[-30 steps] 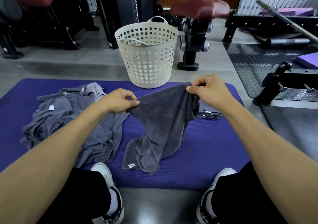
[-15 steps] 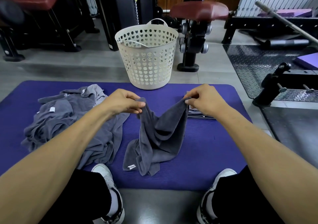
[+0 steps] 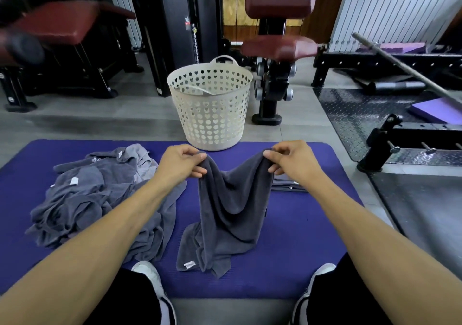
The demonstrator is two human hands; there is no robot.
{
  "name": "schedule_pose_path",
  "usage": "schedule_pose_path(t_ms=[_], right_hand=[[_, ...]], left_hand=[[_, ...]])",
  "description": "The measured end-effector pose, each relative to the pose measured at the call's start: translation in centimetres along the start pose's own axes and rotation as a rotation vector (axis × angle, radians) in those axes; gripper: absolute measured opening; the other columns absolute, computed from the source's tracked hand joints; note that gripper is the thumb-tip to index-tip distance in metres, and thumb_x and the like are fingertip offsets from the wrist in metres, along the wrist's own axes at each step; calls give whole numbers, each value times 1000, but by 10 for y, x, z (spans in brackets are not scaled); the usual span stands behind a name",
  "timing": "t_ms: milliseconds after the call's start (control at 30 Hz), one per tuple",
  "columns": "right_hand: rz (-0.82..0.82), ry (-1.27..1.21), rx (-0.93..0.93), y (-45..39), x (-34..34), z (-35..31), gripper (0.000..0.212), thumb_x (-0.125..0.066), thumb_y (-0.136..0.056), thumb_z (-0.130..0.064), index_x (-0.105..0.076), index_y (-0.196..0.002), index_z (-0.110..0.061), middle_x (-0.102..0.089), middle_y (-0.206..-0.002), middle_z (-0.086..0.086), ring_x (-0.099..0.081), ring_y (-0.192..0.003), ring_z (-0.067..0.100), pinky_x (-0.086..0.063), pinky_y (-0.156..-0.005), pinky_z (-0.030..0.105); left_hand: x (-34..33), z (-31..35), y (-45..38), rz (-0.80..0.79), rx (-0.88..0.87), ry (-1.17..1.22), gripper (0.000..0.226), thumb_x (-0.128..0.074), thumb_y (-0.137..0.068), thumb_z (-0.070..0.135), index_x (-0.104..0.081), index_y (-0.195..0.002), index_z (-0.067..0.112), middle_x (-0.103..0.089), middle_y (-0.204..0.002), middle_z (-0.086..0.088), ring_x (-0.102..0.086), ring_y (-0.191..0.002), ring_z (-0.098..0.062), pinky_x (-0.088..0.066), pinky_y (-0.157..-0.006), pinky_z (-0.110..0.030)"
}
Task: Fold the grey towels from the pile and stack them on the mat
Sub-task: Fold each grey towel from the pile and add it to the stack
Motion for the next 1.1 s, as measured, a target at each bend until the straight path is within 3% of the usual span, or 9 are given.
schedule_pose_path(t_ms=[133,233,333,500,567,700,800,867,1100], right_hand=[[148,-105,-2,4,27,-25,13,-70,-91,-16,-70,-87,-3,-66,-61,9,-66,-52,17,-57,-53,26],[225,-113,54,7,48,-66,14,-68,-92,-14,-69,-83,-4,-65,-58,7,-65,-48,13,-60,-57,34],[314,-119,164,18,71,-125,23,-65,-93,-14,-66,-80,4,-66,-63,12,-69,-54,16,-61,-66,46],[503,-94,308,43,120,-236,28,-63,-91,-30,-65,-67,-16,-69,-75,9,-70,-76,27,-59,-74,49],[551,-118,380,56,140,-284,28,-63,-90,-32,-65,-67,-16,-70,-76,7,-70,-78,26,-58,-76,51],[712,-181,582,97,173,-364,25,-59,-96,-28,-65,-79,-10,-69,-82,2,-67,-83,20,-55,-82,38],[791,-164,690,120,184,-390,20,-58,-98,-28,-68,-97,-11,-63,-90,0,-53,-86,16,-34,-73,18],[770,-96,661,121,186,-395,20,-57,-98,-26,-68,-97,-10,-59,-88,1,-49,-83,17,-27,-65,17],[835,-119,727,117,203,-413,17,-57,-98,-23,-68,-100,-9,-59,-89,-1,-47,-87,15,-28,-69,15]], left_hand=[[20,32,0,55,-72,29,9,-67,-92,7,-61,-86,3,-68,-60,-7,-67,-51,-15,-58,-52,-24],[38,75,6,79,-190,10,11,-62,-95,5,-57,-85,6,-66,-67,-10,-68,-56,-19,-56,-51,-25],[58,130,17,119,-323,-5,15,-60,-96,5,-54,-83,9,-67,-77,-15,-70,-63,-20,-59,-59,-28],[96,246,50,196,-537,-44,13,-61,-96,11,-58,-83,13,-70,-88,-13,-73,-77,-19,-61,-77,-37],[112,299,67,228,-630,-45,13,-61,-95,14,-58,-83,16,-69,-91,-12,-73,-83,-21,-61,-81,-40],[148,385,111,467,-867,56,16,-59,-97,19,-55,-83,24,-64,-89,-3,-66,-88,-23,-57,-84,-38],[156,414,129,534,-929,23,9,-56,-98,18,-54,-89,16,-59,-83,4,-59,-84,-20,-48,-76,-28],[159,420,131,567,-906,-63,9,-56,-98,16,-55,-90,13,-54,-81,8,-54,-84,-17,-39,-73,-25],[180,445,128,596,-949,83,9,-55,-99,16,-52,-91,15,-54,-83,8,-56,-87,-17,-40,-74,-21]])
Point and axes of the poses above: each hand's wrist, its own y-axis away from the middle knuckle, its own x-axis out of the back of the hand, z = x × y, the point moved 6 cm from there along -y, towards the middle knuckle
